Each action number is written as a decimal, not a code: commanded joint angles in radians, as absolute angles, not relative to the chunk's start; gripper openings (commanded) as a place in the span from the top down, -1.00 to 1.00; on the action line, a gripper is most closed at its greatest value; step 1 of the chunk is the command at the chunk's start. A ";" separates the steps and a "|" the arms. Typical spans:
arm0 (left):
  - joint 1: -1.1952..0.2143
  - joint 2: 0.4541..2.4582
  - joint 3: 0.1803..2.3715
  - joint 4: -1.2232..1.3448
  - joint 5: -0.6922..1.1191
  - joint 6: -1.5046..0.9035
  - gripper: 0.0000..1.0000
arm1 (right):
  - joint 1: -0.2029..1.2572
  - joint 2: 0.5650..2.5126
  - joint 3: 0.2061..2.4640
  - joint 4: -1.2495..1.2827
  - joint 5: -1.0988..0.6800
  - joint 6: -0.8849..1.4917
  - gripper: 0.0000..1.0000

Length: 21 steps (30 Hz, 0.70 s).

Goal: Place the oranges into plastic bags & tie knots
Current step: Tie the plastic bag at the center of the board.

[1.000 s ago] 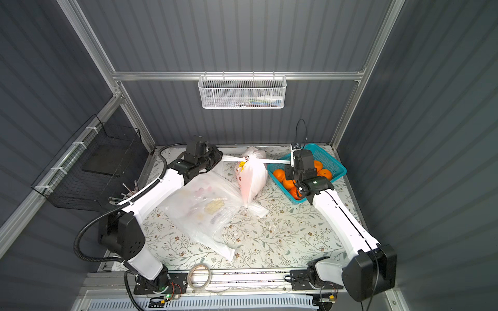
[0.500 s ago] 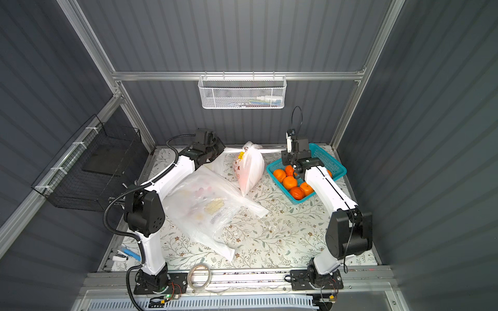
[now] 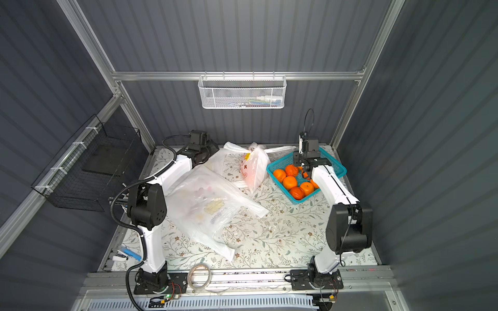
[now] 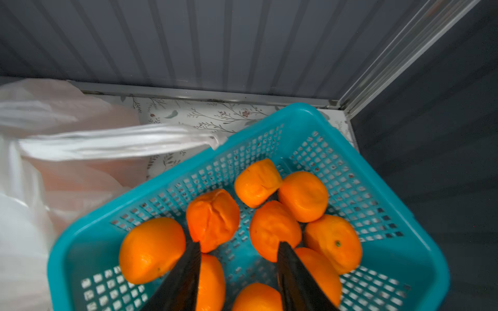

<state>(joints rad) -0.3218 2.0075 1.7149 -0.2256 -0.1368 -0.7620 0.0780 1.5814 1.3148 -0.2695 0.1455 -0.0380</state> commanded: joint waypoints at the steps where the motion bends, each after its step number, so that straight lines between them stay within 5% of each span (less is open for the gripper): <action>1: -0.333 1.829 1.651 -0.224 -0.171 -0.586 -0.46 | 0.079 1.444 1.291 -0.295 0.122 -0.031 -0.37; 8: -0.339 1.494 1.355 -0.351 0.035 -0.180 -0.46 | 0.042 1.145 1.097 -0.329 -0.016 0.072 -0.97; 17: -0.541 1.428 1.257 -0.811 0.018 0.034 -0.43 | 0.030 0.933 0.902 -0.273 -0.395 0.311 -0.98; 21: -0.581 1.502 1.233 -0.909 0.003 0.047 -0.41 | 0.032 0.909 0.867 -0.269 -0.395 0.337 -0.98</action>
<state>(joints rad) -0.5747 1.4712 1.2526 -0.7330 0.0189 -0.0174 0.0322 0.9291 0.8806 -0.2996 -0.3244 0.2760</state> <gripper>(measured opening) 0.708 0.988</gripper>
